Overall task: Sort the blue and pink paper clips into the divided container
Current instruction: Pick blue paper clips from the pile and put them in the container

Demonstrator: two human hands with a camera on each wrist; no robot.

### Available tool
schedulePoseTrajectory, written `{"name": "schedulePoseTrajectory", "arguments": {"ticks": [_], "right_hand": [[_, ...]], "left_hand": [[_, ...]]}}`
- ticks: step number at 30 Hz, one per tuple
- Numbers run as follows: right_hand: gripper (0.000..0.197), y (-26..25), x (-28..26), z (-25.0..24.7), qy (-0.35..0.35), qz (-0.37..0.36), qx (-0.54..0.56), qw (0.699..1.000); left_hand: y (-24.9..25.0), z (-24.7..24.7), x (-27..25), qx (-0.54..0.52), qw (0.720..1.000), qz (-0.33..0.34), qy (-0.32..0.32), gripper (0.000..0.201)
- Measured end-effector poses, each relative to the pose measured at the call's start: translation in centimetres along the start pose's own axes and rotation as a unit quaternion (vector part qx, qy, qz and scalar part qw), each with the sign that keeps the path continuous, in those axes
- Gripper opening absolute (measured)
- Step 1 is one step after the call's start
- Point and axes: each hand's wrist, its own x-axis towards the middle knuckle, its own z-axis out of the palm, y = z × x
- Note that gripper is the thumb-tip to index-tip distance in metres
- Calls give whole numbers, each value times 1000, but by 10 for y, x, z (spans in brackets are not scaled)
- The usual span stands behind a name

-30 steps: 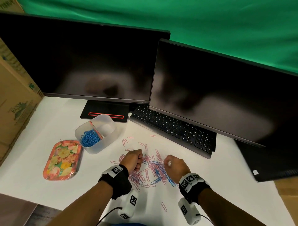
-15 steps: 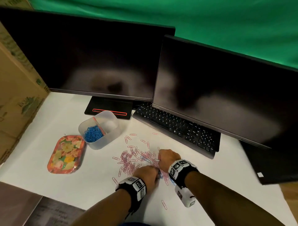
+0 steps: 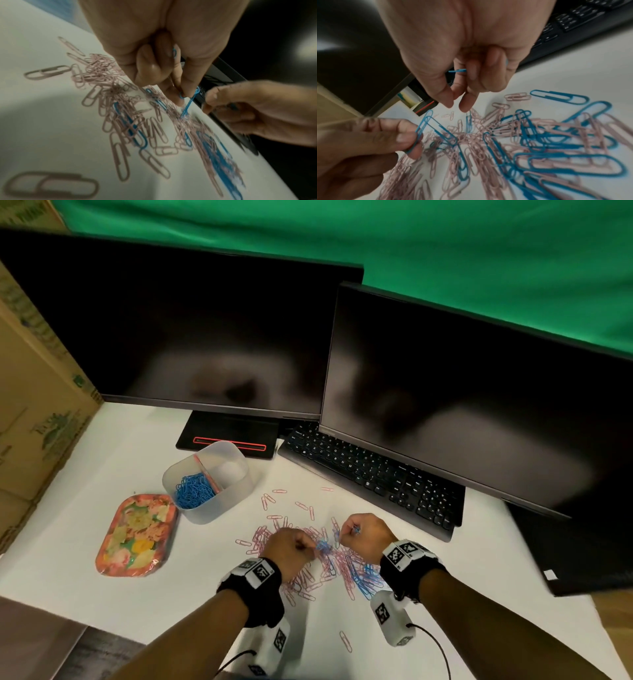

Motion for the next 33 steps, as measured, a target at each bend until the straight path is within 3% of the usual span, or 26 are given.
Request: {"name": "schedulePoseTrajectory", "arguments": {"ticks": [4, 9, 14, 19, 21, 25, 29, 33], "right_hand": [[13, 5, 0, 0, 16, 19, 13, 1000], [14, -2, 3, 3, 38, 50, -74, 995], [24, -23, 14, 19, 8, 18, -203, 979], [23, -39, 28, 32, -10, 50, -280, 959], [20, -42, 32, 33, -13, 80, -272, 959], [18, -45, 35, 31, -21, 102, -266, 958], [15, -48, 28, 24, -30, 86, -231, 969], [8, -52, 23, 11, -28, 45, -26, 998]], "left_hand": [[-4, -6, 4, -45, 999, -24, -10, 15], [2, -12, 1, -112, 993, -43, -5, 11], [10, -21, -5, -276, 955, -110, 28, 6], [18, -40, -15, -352, 929, -112, 38, 10], [16, -47, -16, -383, 917, -108, 34, 18], [19, -55, -19, -455, 884, -104, 25, 16], [22, -61, -21, -458, 884, -96, 13, 19], [19, -72, -24, -456, 885, -88, 32, 15]]}}
